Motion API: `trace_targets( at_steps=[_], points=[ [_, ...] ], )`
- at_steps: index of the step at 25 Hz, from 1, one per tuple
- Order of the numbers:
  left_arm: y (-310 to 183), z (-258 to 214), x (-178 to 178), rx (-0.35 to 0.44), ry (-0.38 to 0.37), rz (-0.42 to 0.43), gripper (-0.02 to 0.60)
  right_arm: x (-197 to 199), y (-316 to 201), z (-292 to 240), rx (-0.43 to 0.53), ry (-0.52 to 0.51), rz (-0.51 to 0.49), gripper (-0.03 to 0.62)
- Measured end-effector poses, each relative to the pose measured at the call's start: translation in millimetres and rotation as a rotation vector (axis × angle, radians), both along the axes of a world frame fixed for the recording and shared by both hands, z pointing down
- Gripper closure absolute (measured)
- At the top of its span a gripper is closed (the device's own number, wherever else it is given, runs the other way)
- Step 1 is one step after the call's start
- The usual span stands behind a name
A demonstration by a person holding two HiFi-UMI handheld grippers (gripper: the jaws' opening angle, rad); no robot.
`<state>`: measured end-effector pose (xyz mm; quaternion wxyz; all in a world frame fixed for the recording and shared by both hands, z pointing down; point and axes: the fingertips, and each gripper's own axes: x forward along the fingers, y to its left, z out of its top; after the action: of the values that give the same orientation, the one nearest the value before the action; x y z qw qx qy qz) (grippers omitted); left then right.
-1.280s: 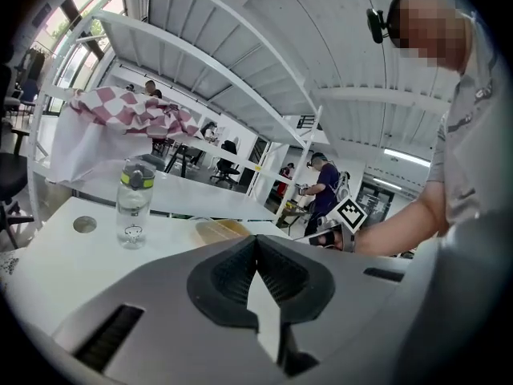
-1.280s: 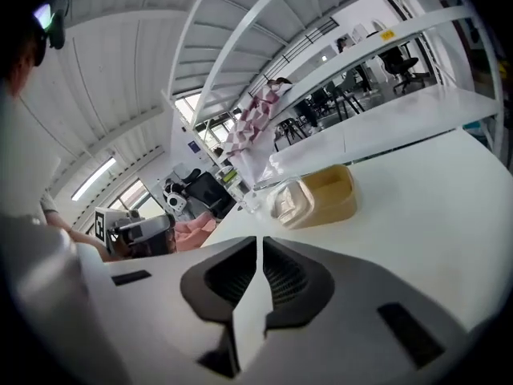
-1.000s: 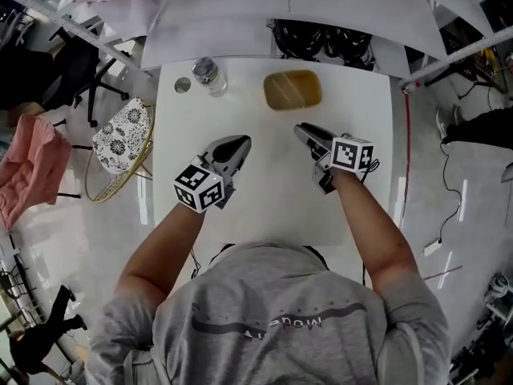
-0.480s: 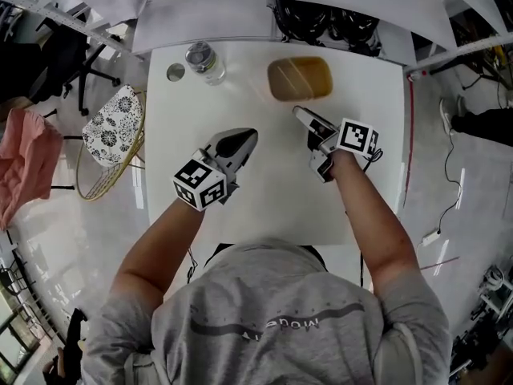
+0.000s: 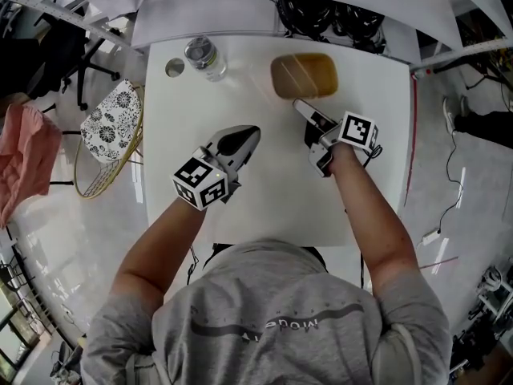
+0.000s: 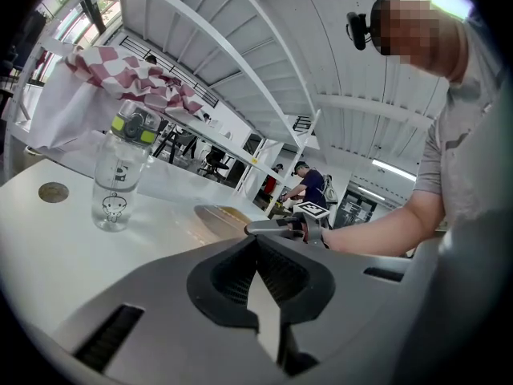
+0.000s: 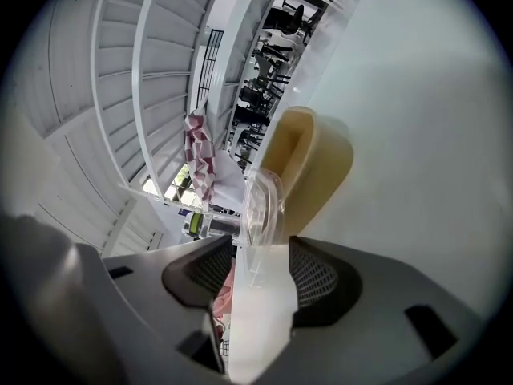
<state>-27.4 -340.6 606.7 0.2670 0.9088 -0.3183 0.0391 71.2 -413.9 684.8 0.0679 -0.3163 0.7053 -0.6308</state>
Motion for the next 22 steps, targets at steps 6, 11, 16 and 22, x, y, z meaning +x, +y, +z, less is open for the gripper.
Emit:
trace_targets(
  at_steps=[6,11,16,22],
  points=[
    [1,4,2,-0.007,0.003,-0.003,0.572,-1,0,2,-0.006,-0.041,-0.001,0.459],
    [1,6,-5,-0.018,0.006,-0.014,0.572,-5,3,-16,0.026,-0.177,-0.003,0.549],
    [6,-2,-11,-0.015,0.001,-0.027,0.572,-2,13,-43,0.114,-0.226,0.0,0.551],
    [-1,-43,-20,0.061,-0.002,-0.033,0.572,4,5,-101,0.33,-0.073,-0.016,0.552]
  ],
)
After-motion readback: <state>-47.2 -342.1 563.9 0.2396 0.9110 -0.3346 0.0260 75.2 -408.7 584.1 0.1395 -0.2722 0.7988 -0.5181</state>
